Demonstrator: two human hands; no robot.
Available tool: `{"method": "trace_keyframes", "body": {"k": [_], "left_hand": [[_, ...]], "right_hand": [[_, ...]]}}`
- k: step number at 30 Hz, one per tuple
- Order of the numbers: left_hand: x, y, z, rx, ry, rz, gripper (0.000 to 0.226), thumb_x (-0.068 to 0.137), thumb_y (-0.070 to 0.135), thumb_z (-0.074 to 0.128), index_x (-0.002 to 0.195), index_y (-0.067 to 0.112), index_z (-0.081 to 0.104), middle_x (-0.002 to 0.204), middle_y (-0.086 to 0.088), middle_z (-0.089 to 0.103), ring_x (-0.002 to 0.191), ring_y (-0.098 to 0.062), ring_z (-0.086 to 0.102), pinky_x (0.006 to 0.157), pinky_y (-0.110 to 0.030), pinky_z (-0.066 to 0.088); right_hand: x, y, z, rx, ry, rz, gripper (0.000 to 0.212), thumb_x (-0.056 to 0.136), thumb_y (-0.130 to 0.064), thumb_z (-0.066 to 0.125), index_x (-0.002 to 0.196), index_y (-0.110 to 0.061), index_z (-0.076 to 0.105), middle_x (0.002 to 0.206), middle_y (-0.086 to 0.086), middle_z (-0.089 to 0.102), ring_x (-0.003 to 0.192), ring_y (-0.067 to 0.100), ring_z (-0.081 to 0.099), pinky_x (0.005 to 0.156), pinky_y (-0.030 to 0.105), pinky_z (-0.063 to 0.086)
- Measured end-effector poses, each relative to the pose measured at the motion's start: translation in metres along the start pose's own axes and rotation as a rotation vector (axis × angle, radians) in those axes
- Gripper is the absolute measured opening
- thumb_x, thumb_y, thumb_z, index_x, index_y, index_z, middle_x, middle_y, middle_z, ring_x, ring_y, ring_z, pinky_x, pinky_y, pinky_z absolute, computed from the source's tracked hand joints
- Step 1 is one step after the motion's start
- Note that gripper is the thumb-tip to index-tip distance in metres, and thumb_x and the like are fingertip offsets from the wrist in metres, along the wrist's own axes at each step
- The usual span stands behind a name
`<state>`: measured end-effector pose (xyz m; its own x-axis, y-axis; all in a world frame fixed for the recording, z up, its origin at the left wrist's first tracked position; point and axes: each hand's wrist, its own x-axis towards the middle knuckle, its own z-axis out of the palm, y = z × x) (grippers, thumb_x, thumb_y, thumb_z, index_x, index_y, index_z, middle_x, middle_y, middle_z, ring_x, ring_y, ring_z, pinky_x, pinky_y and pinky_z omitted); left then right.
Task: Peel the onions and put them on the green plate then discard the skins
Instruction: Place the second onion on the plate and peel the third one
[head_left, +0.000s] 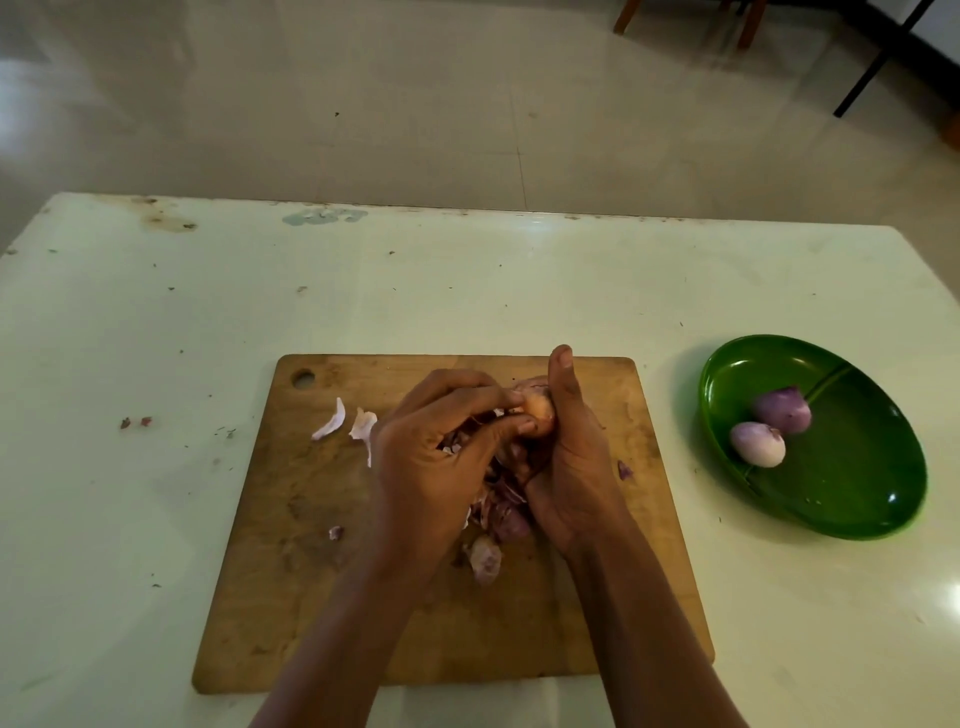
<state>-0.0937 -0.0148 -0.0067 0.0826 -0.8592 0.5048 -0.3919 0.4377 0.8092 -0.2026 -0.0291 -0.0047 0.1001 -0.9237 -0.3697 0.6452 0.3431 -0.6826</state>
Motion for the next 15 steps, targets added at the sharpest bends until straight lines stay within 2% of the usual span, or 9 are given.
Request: {"method": "trace_keyframes", "body": {"k": [2, 5, 9, 11, 15], "left_hand": [[-0.0007, 0.0005, -0.0002, -0.006, 0.013, -0.02, 0.023, 0.072, 0.026, 0.074, 0.089, 0.011, 0.072, 0.086, 0.004, 0.067, 0.081, -0.001, 0.063, 0.072, -0.01, 0.049], [-0.002, 0.0005, -0.0001, -0.031, 0.034, -0.077, 0.02, 0.072, 0.024, 0.075, 0.087, 0.011, 0.072, 0.083, 0.004, 0.069, 0.079, -0.003, 0.065, 0.07, -0.015, 0.051], [-0.0009, 0.0047, -0.0015, -0.079, 0.076, -0.111, 0.019, 0.069, 0.026, 0.076, 0.085, 0.017, 0.07, 0.079, 0.007, 0.068, 0.074, -0.002, 0.066, 0.067, -0.012, 0.05], [-0.0006, 0.0049, -0.0022, -0.085, 0.09, -0.109, 0.015, 0.069, 0.021, 0.076, 0.083, 0.017, 0.07, 0.076, 0.007, 0.068, 0.072, -0.002, 0.065, 0.066, -0.011, 0.049], [-0.0023, 0.0006, -0.0029, -0.026, 0.102, -0.075, 0.01, 0.074, 0.018, 0.074, 0.082, 0.015, 0.069, 0.074, 0.004, 0.067, 0.071, -0.002, 0.064, 0.064, -0.011, 0.048]], "right_hand": [[-0.0009, -0.0006, 0.0012, -0.005, 0.003, -0.007, 0.038, 0.074, -0.048, 0.058, 0.059, -0.013, 0.059, 0.058, 0.002, 0.058, 0.056, 0.011, 0.06, 0.065, 0.027, 0.055], [-0.0007, -0.0009, 0.0018, -0.018, -0.023, -0.003, 0.041, 0.075, -0.048, 0.057, 0.048, -0.018, 0.059, 0.054, 0.0, 0.056, 0.052, 0.009, 0.057, 0.064, 0.026, 0.052], [-0.0004, -0.0003, 0.0027, 0.005, -0.015, -0.017, 0.037, 0.076, -0.042, 0.058, 0.053, -0.013, 0.059, 0.055, 0.003, 0.055, 0.05, 0.01, 0.055, 0.055, 0.022, 0.052], [-0.0016, -0.0009, 0.0046, 0.01, -0.016, -0.025, 0.036, 0.076, -0.04, 0.057, 0.053, -0.013, 0.058, 0.052, 0.001, 0.053, 0.046, 0.007, 0.053, 0.049, 0.018, 0.049], [-0.0009, -0.0006, 0.0032, 0.023, -0.064, -0.023, 0.033, 0.074, -0.038, 0.058, 0.067, -0.006, 0.055, 0.06, 0.004, 0.053, 0.05, 0.007, 0.054, 0.051, 0.018, 0.05]]}}
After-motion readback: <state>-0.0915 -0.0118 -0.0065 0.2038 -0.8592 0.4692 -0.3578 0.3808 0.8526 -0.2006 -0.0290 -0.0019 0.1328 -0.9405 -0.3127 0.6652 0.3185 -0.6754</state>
